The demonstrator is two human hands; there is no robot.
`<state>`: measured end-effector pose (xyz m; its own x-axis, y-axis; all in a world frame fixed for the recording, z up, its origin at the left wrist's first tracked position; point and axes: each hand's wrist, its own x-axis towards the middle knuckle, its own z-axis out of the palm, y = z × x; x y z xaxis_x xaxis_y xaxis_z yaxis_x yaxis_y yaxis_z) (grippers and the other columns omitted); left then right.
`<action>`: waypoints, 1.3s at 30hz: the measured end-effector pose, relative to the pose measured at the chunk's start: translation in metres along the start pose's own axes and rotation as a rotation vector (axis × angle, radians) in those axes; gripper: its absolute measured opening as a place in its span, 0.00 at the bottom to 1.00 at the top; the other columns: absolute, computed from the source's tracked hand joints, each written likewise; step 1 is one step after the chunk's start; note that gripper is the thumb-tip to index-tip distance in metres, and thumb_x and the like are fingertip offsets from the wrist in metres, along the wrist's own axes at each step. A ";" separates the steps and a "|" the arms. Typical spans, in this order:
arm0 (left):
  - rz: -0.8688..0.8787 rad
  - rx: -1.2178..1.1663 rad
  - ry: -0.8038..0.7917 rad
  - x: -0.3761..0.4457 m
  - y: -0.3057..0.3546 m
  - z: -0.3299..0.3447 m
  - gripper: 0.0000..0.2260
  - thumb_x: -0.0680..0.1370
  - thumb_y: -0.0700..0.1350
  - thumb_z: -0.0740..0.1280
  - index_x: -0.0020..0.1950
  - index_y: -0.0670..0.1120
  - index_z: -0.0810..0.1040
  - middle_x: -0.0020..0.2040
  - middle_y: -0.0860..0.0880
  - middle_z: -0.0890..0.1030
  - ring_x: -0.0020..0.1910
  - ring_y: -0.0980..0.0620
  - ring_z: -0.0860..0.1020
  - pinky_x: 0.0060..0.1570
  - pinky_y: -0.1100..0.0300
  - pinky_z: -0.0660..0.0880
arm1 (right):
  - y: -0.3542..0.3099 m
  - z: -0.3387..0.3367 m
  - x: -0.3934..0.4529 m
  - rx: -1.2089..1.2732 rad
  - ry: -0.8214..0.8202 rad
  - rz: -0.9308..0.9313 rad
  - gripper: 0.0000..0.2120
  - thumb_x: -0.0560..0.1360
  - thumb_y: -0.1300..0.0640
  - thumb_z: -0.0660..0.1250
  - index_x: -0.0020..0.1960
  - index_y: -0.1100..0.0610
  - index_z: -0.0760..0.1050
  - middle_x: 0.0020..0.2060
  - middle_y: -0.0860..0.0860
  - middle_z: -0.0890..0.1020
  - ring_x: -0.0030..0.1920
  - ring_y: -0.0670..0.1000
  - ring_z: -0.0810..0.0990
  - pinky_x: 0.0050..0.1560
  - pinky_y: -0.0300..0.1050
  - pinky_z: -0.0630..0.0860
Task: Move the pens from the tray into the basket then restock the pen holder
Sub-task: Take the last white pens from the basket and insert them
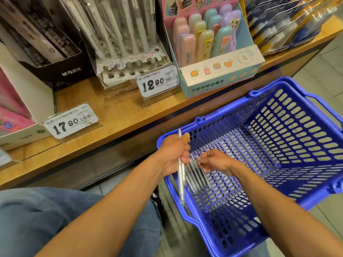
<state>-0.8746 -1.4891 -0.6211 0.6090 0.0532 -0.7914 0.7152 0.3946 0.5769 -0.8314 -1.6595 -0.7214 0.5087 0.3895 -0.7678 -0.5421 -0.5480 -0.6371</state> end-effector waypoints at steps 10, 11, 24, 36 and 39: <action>-0.049 -0.091 0.009 -0.004 0.004 -0.003 0.09 0.85 0.41 0.59 0.45 0.44 0.71 0.26 0.50 0.67 0.18 0.58 0.61 0.17 0.69 0.59 | 0.064 0.036 0.059 -0.879 0.255 0.209 0.17 0.80 0.59 0.61 0.66 0.65 0.67 0.60 0.61 0.77 0.58 0.61 0.78 0.50 0.50 0.76; -0.051 -0.093 0.009 -0.005 0.004 -0.003 0.09 0.85 0.41 0.60 0.45 0.44 0.71 0.27 0.49 0.67 0.18 0.57 0.62 0.17 0.69 0.60 | 0.064 0.037 0.057 -0.895 0.243 0.216 0.15 0.80 0.59 0.62 0.65 0.65 0.69 0.60 0.61 0.77 0.57 0.60 0.78 0.49 0.49 0.76; -0.092 -0.129 0.077 -0.005 0.003 -0.005 0.06 0.84 0.38 0.59 0.48 0.43 0.71 0.30 0.49 0.66 0.19 0.57 0.61 0.17 0.68 0.60 | 0.043 0.020 0.017 -0.462 0.189 0.119 0.17 0.82 0.58 0.59 0.34 0.59 0.67 0.29 0.56 0.76 0.29 0.54 0.74 0.35 0.45 0.75; -0.034 -0.204 -0.068 -0.011 -0.001 0.006 0.16 0.74 0.51 0.74 0.43 0.42 0.72 0.29 0.45 0.75 0.32 0.45 0.81 0.47 0.44 0.81 | -0.050 0.065 -0.106 0.171 0.220 -0.515 0.08 0.75 0.60 0.71 0.47 0.63 0.74 0.30 0.52 0.79 0.27 0.44 0.74 0.28 0.38 0.70; 0.012 -0.154 -0.018 -0.009 -0.002 0.004 0.11 0.75 0.44 0.74 0.44 0.40 0.74 0.33 0.45 0.73 0.39 0.43 0.79 0.56 0.38 0.78 | -0.053 0.071 -0.112 0.226 0.232 -0.512 0.10 0.75 0.60 0.71 0.49 0.66 0.75 0.28 0.49 0.78 0.27 0.44 0.73 0.28 0.37 0.69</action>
<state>-0.8803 -1.4943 -0.6143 0.6244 0.0426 -0.7799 0.6478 0.5297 0.5475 -0.9072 -1.6213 -0.6063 0.8611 0.3765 -0.3416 -0.3057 -0.1535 -0.9397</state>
